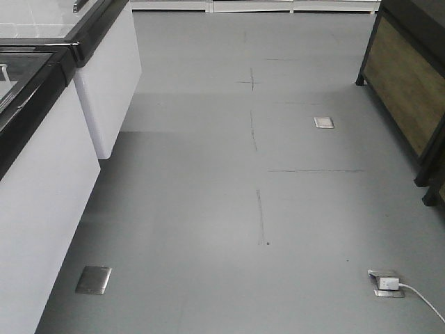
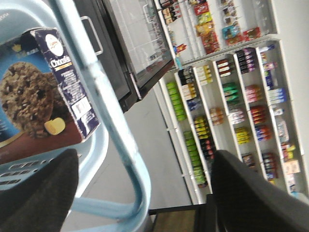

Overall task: Left arm holds basket, right arm returns cookies
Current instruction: 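Lift the light-blue basket by its handle with the left gripper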

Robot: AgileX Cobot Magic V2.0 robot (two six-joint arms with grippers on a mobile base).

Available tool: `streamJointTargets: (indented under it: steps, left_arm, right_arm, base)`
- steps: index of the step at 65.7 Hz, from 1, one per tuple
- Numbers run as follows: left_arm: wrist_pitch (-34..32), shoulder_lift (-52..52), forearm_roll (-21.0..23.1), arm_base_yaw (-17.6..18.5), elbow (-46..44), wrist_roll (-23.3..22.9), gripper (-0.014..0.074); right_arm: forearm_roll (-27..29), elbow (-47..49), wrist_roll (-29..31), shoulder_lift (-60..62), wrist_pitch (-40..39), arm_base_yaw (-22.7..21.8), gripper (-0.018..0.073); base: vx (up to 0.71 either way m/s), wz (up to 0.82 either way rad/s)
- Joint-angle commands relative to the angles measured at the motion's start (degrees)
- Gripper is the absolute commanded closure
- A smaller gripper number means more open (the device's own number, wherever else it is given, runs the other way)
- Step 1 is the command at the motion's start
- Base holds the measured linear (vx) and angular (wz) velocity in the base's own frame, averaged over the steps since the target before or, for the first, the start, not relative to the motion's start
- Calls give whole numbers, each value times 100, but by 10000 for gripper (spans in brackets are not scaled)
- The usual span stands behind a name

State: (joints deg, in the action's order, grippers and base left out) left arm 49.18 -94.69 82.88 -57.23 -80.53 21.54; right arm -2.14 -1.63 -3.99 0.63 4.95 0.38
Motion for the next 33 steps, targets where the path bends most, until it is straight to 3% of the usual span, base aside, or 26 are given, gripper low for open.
streamJointTargets:
  steps: [1, 12, 25, 33]
  left_arm:
    - [-21, 23, 1084, -7, -194, 417, 47]
    - [204, -395, 1932, -7, -199, 595, 47]
    - [640, -882, 1928, -7, -642, 599, 53]
    - [694, -1062, 1928, -7, -987, 574, 106]
  right_arm:
    - [-60, -102, 44, 73, -411, -42, 570]
    - [-60, -102, 44, 73, -411, -42, 570]
    - [-60, -102, 44, 73, -411, -42, 570]
    - [-60, -102, 44, 73, -411, -42, 570]
  base:
    - [0, 0]
    - [0, 0]
    - [0, 0]
    - [0, 0]
